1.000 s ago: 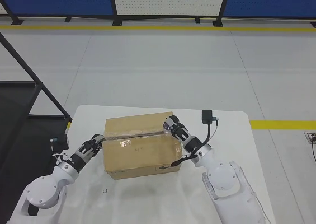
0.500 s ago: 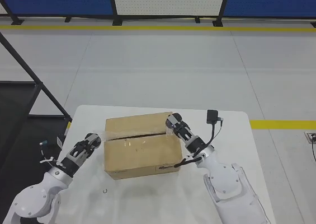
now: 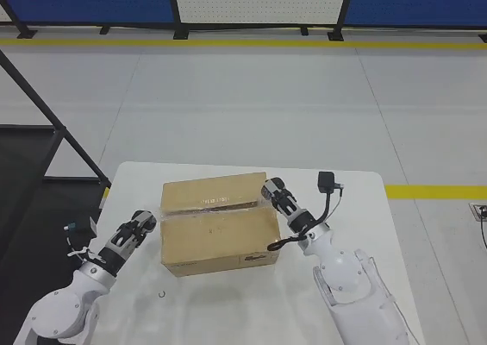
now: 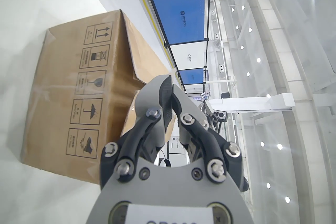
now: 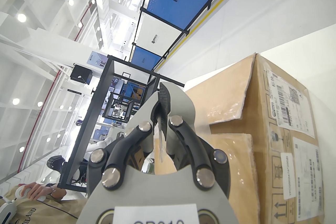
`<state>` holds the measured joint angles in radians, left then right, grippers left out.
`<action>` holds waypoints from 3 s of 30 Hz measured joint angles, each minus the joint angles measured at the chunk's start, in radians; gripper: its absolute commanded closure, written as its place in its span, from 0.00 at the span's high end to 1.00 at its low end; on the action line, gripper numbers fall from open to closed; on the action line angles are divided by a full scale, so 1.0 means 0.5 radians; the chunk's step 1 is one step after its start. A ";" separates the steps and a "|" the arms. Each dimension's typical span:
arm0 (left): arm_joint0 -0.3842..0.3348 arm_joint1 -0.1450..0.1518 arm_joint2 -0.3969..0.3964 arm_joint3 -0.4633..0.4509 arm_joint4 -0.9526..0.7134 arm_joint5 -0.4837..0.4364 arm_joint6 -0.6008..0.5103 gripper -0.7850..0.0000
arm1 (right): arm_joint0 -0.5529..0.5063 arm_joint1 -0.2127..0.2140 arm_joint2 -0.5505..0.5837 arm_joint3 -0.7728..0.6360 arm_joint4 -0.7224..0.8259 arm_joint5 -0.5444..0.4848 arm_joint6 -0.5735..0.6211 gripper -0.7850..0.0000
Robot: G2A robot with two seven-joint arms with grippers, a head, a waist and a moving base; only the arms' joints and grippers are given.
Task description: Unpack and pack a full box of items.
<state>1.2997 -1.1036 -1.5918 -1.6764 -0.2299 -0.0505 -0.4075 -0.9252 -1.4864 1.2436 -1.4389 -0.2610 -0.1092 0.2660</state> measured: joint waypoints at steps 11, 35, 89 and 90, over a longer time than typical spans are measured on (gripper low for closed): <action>-0.028 -0.008 0.018 0.067 -0.004 -0.004 0.028 0.00 | 0.078 0.001 0.025 0.179 0.098 -0.029 0.022 0.00; -0.070 -0.019 0.015 0.129 -0.031 0.004 0.060 0.00 | 0.038 0.026 0.116 0.199 0.170 -0.075 -0.016 0.00; -0.089 -0.013 -0.038 0.160 -0.107 0.109 -0.101 0.00 | 0.050 0.064 0.149 0.300 0.284 0.058 -0.011 0.81; -0.089 -0.013 -0.038 0.159 -0.107 0.110 -0.101 0.00 | 0.049 0.065 0.152 0.298 0.276 0.062 -0.024 0.85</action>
<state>1.2552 -1.1100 -1.6107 -1.5967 -0.2836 0.0043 -0.4580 -0.9006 -1.4539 1.3196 -1.2897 -0.1232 -0.0783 0.2538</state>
